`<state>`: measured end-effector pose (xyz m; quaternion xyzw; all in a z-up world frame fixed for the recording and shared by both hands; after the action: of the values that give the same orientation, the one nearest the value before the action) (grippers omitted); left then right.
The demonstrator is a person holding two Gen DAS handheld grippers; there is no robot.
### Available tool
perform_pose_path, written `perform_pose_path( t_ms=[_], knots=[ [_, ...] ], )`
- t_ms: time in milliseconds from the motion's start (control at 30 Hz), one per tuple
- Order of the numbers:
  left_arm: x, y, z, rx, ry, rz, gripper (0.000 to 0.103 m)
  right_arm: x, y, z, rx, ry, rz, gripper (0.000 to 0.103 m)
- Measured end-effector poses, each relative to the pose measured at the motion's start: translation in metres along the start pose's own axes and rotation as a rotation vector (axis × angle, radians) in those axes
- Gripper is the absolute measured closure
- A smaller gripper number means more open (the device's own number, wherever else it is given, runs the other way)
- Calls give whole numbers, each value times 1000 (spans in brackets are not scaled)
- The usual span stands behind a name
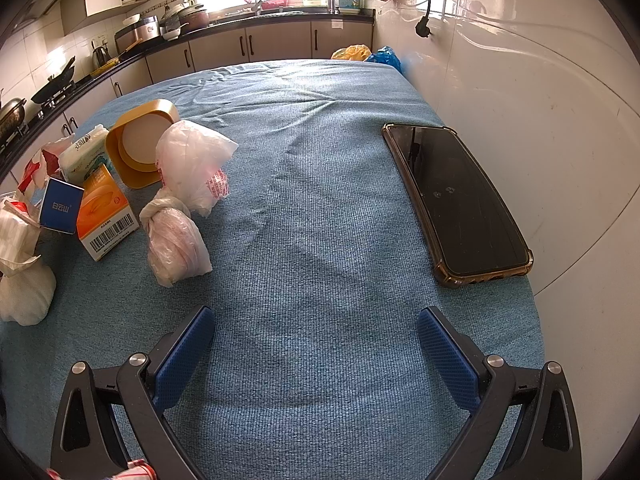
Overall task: Collect trash
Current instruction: 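Move both tools toward the pile of trash on the table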
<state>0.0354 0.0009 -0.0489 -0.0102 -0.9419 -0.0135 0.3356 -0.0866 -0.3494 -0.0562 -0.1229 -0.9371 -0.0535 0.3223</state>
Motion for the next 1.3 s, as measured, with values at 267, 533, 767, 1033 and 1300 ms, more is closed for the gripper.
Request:
perform_pose_path(
  t_ms=[267, 533, 767, 1033, 1300],
  knots=[
    [5, 1, 10, -31, 15, 32, 0, -3, 2, -1, -27, 39, 32, 0],
    [46, 3, 31, -74, 39, 118, 0, 11, 11, 8, -37, 59, 53, 0],
    [92, 29, 39, -28, -14, 131, 0, 53, 35, 15, -78, 6, -17, 0],
    [135, 51, 34, -10, -110, 108, 0, 97, 63, 22, -135, -71, -62, 0],
    [168, 59, 31, -30, -202, 66, 0, 128, 86, 21, -163, -136, -80, 0]
  ],
)
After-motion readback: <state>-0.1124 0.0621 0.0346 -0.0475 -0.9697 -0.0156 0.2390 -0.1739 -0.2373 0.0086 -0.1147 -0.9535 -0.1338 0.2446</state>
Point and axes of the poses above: each gripper's, at about its wrist camera, not at the fingertips, and x roughly against the way its jaws point, y to its left, z to its underside, the point moved 6 cm from there along -x, roughly the way its jaws point, and after that the axes turned 15 degrees about -y, right-handed, at the moved point
